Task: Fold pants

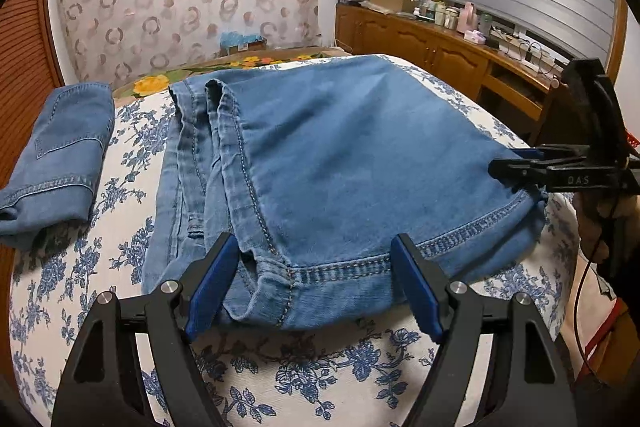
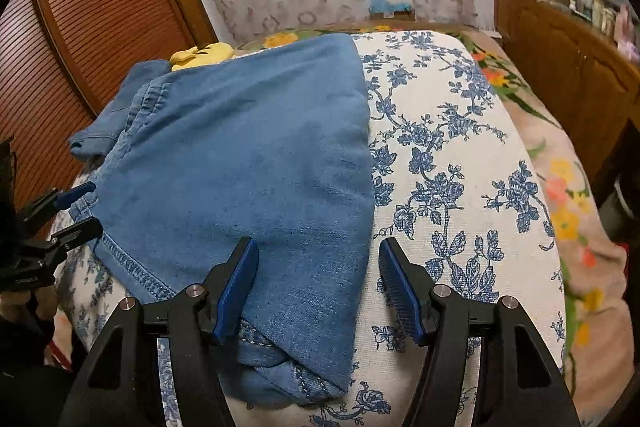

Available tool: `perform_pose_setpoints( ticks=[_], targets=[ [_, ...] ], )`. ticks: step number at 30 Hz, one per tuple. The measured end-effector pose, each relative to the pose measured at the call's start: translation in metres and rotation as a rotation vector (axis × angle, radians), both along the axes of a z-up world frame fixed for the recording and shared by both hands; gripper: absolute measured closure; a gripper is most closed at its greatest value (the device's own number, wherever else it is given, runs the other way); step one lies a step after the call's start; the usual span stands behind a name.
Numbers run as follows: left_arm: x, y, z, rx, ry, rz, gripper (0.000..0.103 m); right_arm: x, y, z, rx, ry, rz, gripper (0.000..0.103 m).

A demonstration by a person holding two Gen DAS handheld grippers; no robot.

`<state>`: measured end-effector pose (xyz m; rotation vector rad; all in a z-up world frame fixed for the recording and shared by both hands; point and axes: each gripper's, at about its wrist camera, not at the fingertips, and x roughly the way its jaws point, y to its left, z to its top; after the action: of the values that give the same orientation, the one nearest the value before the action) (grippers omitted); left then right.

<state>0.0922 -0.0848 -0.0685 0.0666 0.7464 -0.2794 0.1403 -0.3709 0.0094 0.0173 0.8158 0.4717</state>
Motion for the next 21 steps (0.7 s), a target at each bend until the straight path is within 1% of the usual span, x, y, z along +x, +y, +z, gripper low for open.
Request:
perform_pose_setpoints(
  ticks=[1,2,3,5,6,8,11,16,18,21],
  targets=[
    [0.000,0.000,-0.001,0.003,-0.001,-0.002,0.024,0.001,0.001,-0.001,0.001,0.005,0.011,0.040],
    [-0.001,0.001,-0.001,0.003,-0.002,-0.003,0.024,-0.002,0.006,0.001,0.002,0.013,0.032,0.058],
    [-0.001,0.001,-0.001,0.003,-0.003,-0.003,0.024,-0.001,0.006,0.001,0.034,0.036,0.061,0.066],
    [-0.001,0.003,-0.001,-0.003,-0.002,-0.004,0.024,-0.007,0.009,0.006,0.034,0.033,0.064,0.084],
    [-0.002,0.005,0.001,-0.012,-0.004,-0.001,0.024,-0.008,0.010,0.009,0.033,0.019,0.071,0.087],
    [-0.004,0.008,0.004,-0.021,-0.005,0.005,0.024,-0.009,0.010,0.019,0.055,-0.007,0.071,0.090],
    [-0.011,0.020,0.015,-0.031,-0.030,0.032,0.024,-0.016,0.017,0.043,0.079,-0.081,0.091,0.091],
    [-0.023,0.050,0.030,-0.053,-0.067,0.081,0.024,-0.030,0.053,0.083,0.086,-0.200,0.176,0.092],
    [-0.029,0.063,0.036,-0.057,-0.081,0.105,0.024,-0.034,0.071,0.091,0.087,-0.222,0.221,0.092],
    [-0.037,0.081,0.039,-0.060,-0.094,0.139,0.024,-0.037,0.098,0.093,0.086,-0.244,0.283,0.092]
  ],
)
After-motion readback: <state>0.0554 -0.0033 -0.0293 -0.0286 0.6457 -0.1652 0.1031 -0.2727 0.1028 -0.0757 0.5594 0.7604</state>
